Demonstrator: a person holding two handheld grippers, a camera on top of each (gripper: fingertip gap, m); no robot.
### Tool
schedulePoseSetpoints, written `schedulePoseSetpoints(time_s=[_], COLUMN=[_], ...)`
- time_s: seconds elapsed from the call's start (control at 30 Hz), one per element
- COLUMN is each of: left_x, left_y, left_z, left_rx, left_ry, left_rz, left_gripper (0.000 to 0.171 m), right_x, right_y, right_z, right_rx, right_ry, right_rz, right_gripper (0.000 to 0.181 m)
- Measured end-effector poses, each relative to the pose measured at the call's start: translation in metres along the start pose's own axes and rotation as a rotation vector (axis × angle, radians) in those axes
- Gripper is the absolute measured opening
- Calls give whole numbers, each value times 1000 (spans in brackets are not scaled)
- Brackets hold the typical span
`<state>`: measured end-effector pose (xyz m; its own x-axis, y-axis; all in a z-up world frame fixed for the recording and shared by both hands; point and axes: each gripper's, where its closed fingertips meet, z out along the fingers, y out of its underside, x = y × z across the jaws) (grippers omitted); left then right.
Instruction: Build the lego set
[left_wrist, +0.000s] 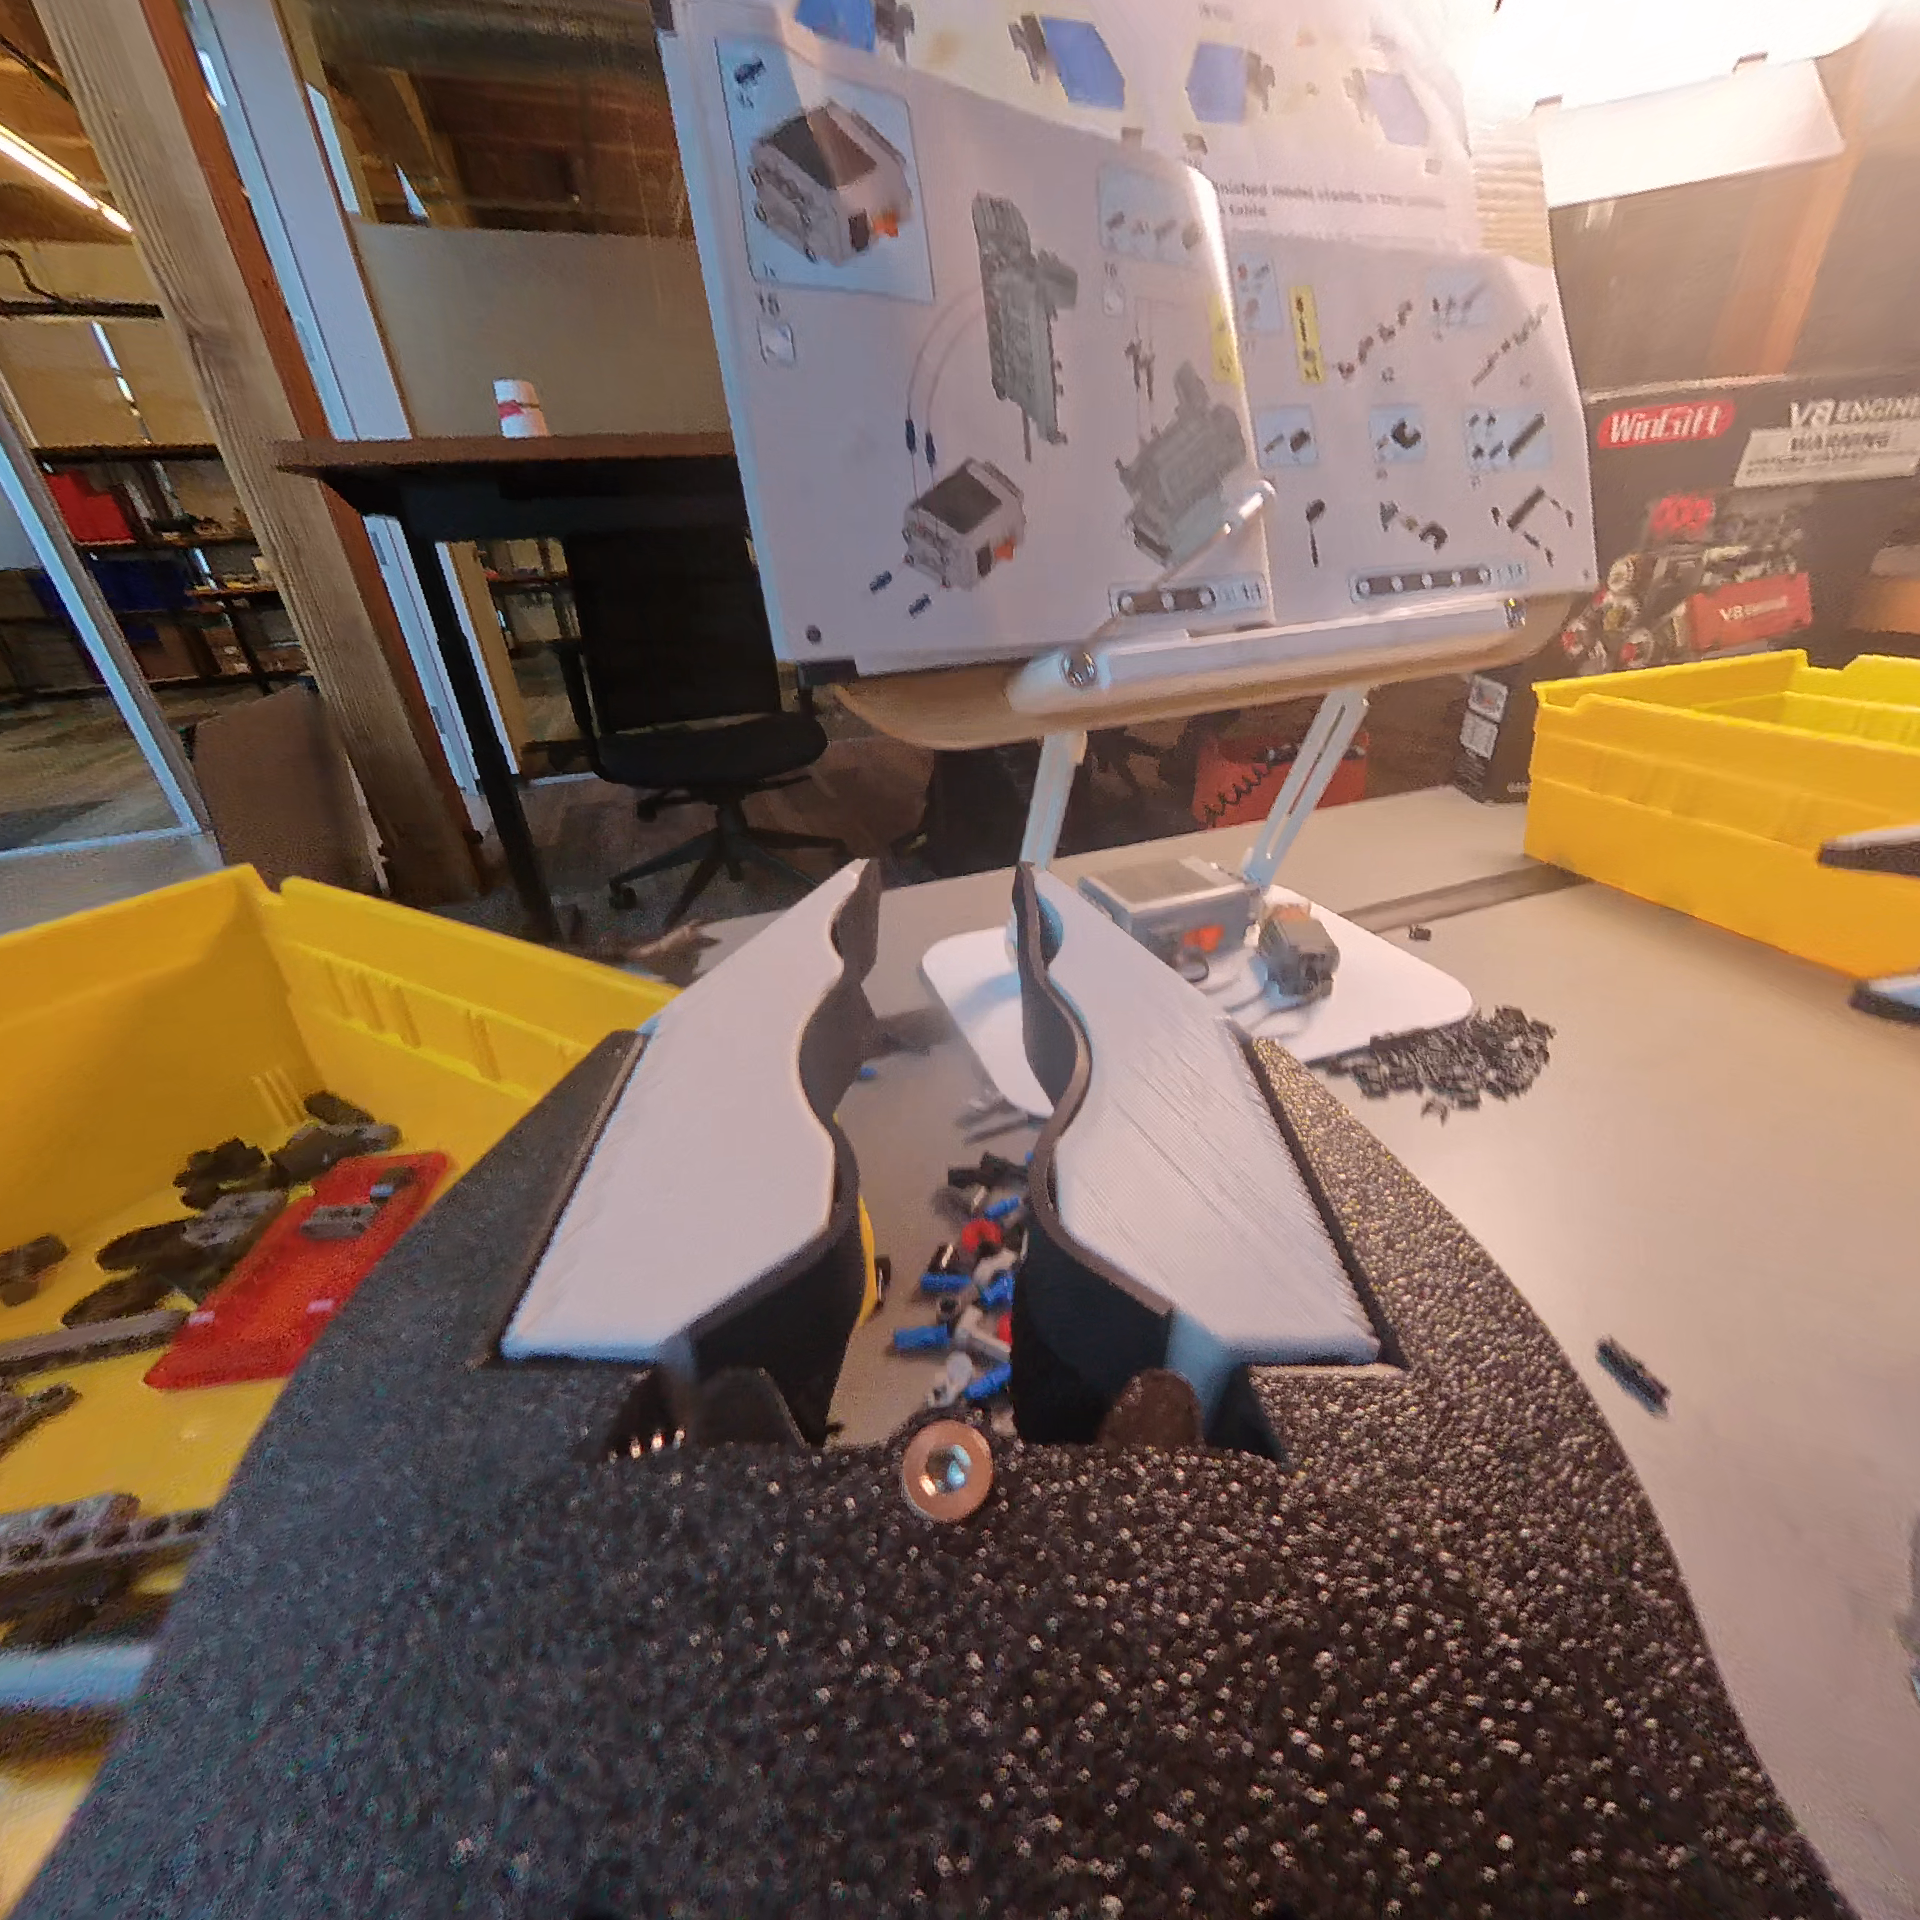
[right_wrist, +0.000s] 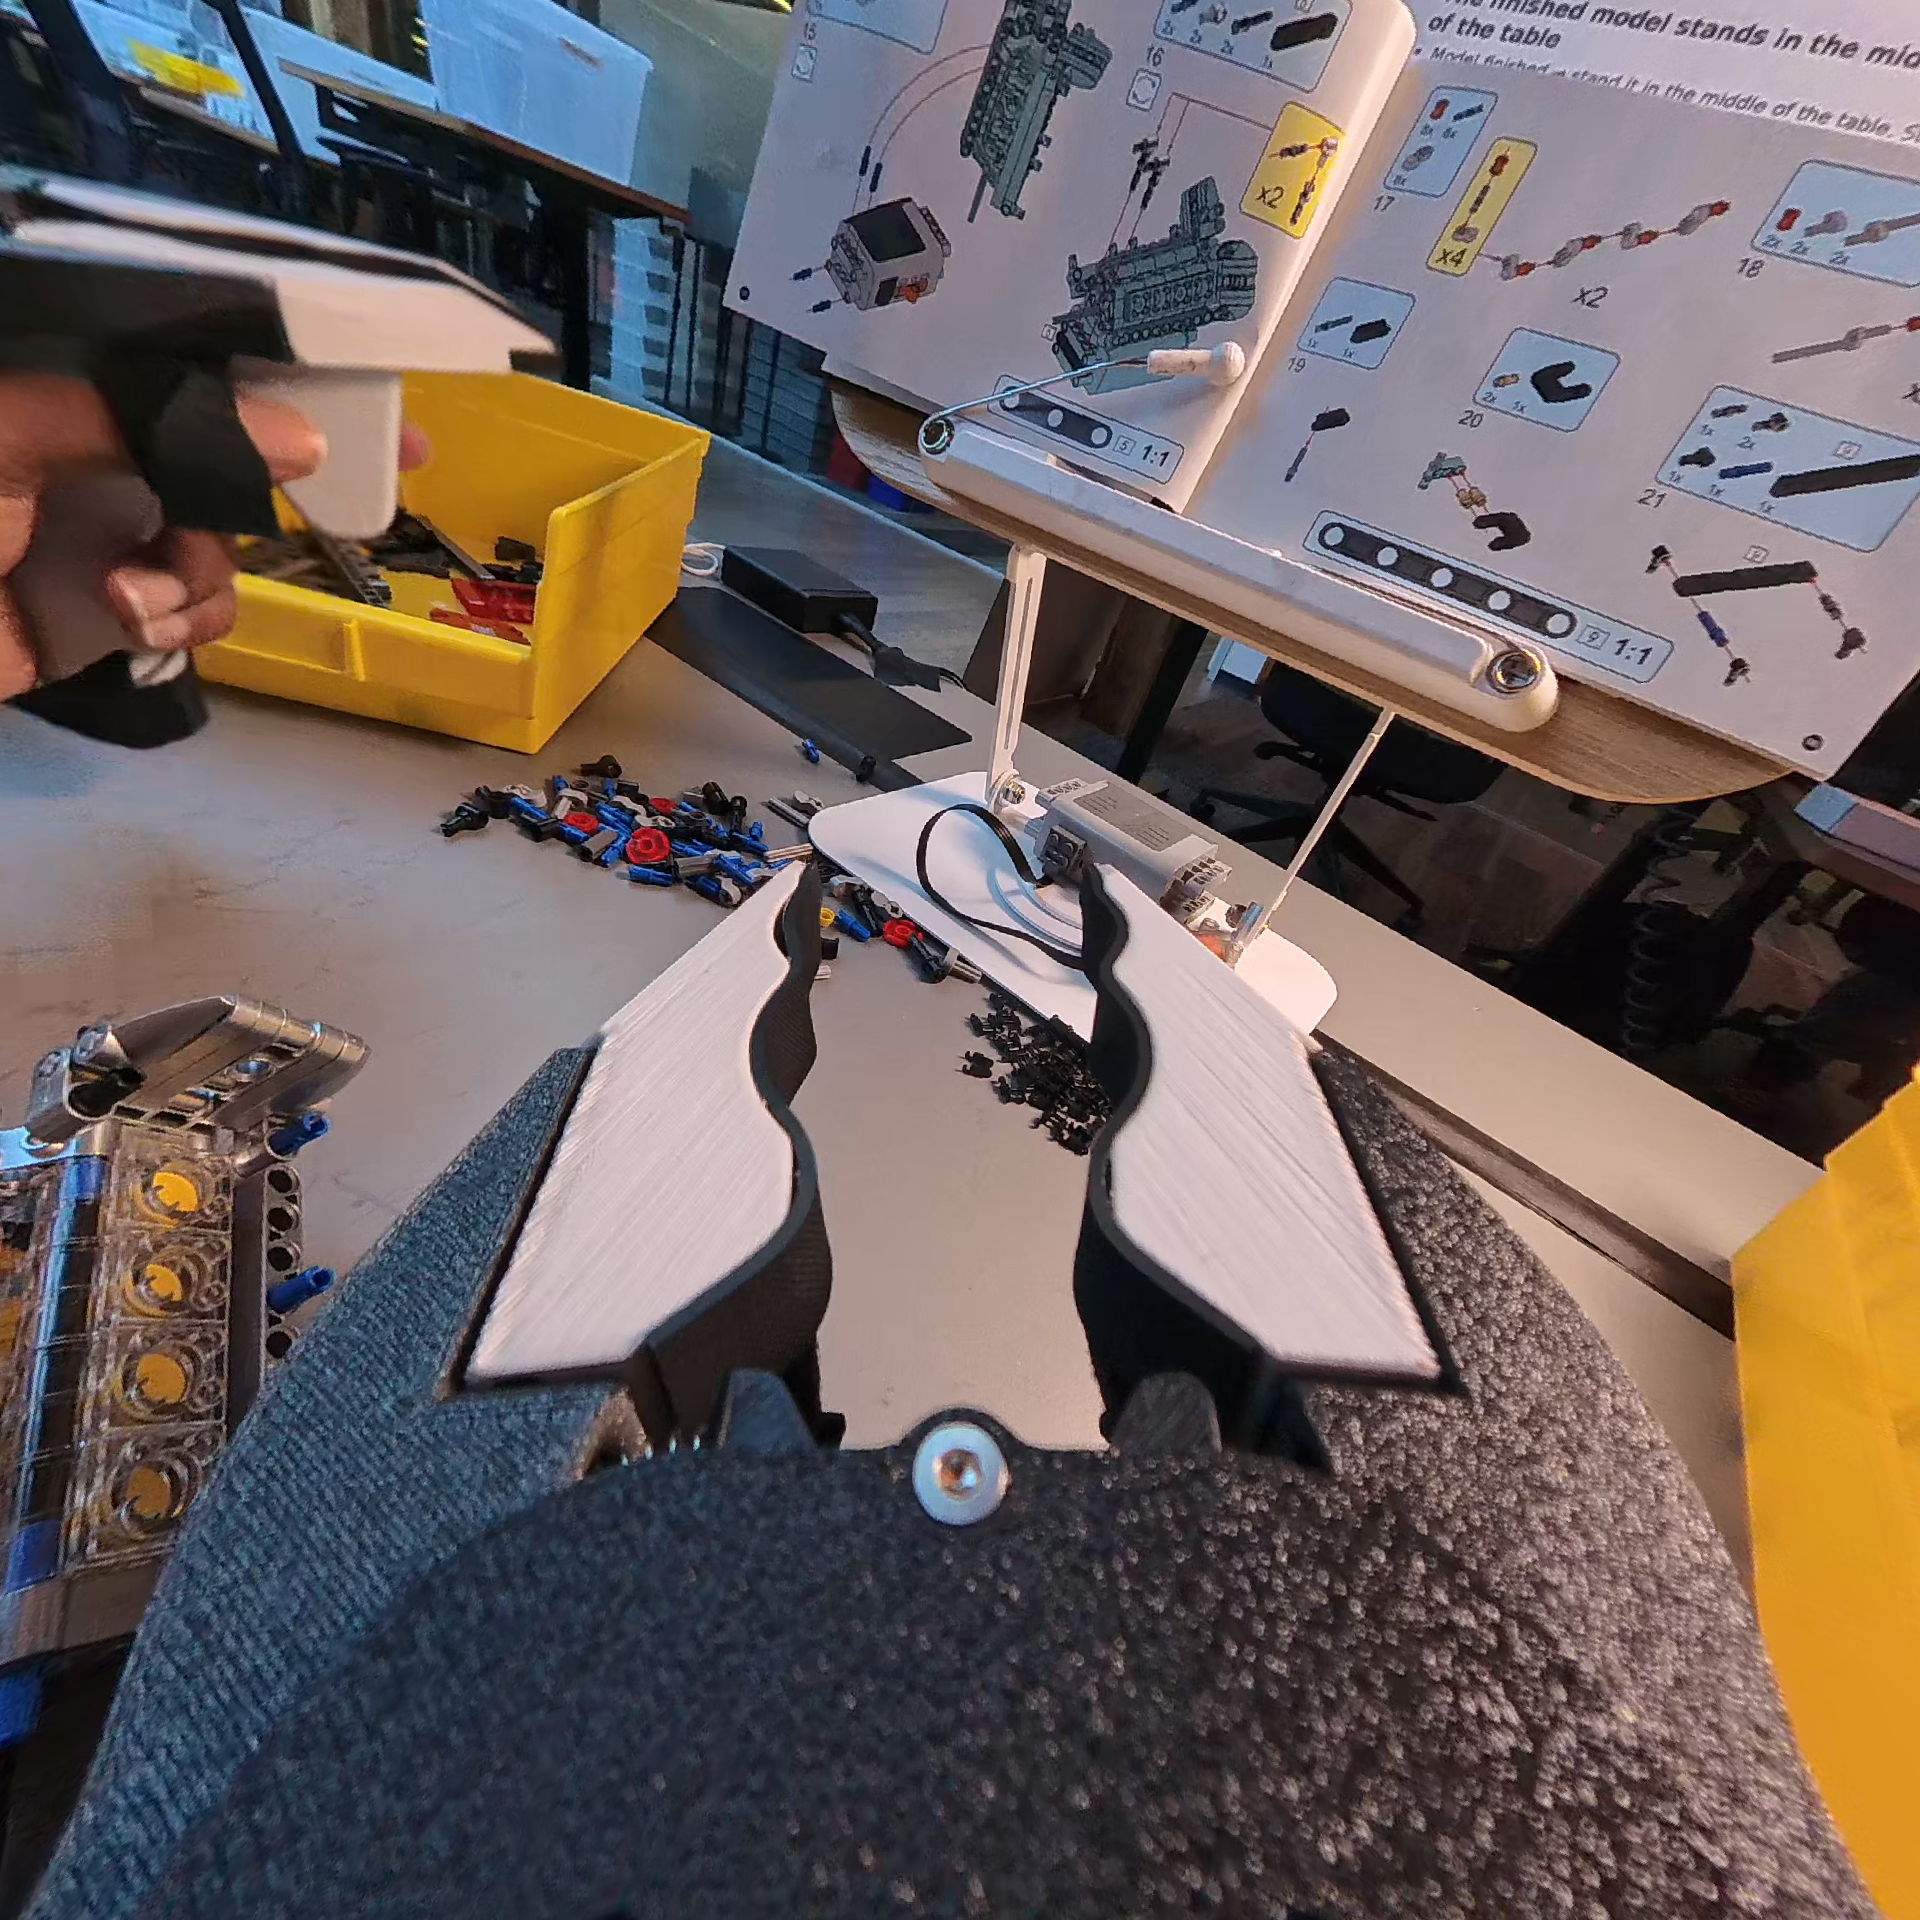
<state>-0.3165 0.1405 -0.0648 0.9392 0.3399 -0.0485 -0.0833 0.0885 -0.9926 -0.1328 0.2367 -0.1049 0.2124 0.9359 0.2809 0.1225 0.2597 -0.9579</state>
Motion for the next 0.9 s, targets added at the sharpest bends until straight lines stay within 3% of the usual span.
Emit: schedulePoseSetpoints(time_s=[0.27,0.37,0.6,0.9], left_x=[-23,-31,-42,-41], left_y=[-99,-121,-126,-121], left_z=[43,59,91,91], left_rx=[222,255,236,228], left_ry=[-34,-50,-52,-51], left_rz=[16,23,16,16], left_gripper=[19,5,0,0], right_x=[0,-3,-14,-14], right_y=[1,1,6,6], right_z=[1,1,4,4], right_rx=[-6,-10,-29,-30], right_ry=[3,-1,-16,-13], right_rz=[-1,-19,-122,-144], right_gripper=[50,49,50,50])
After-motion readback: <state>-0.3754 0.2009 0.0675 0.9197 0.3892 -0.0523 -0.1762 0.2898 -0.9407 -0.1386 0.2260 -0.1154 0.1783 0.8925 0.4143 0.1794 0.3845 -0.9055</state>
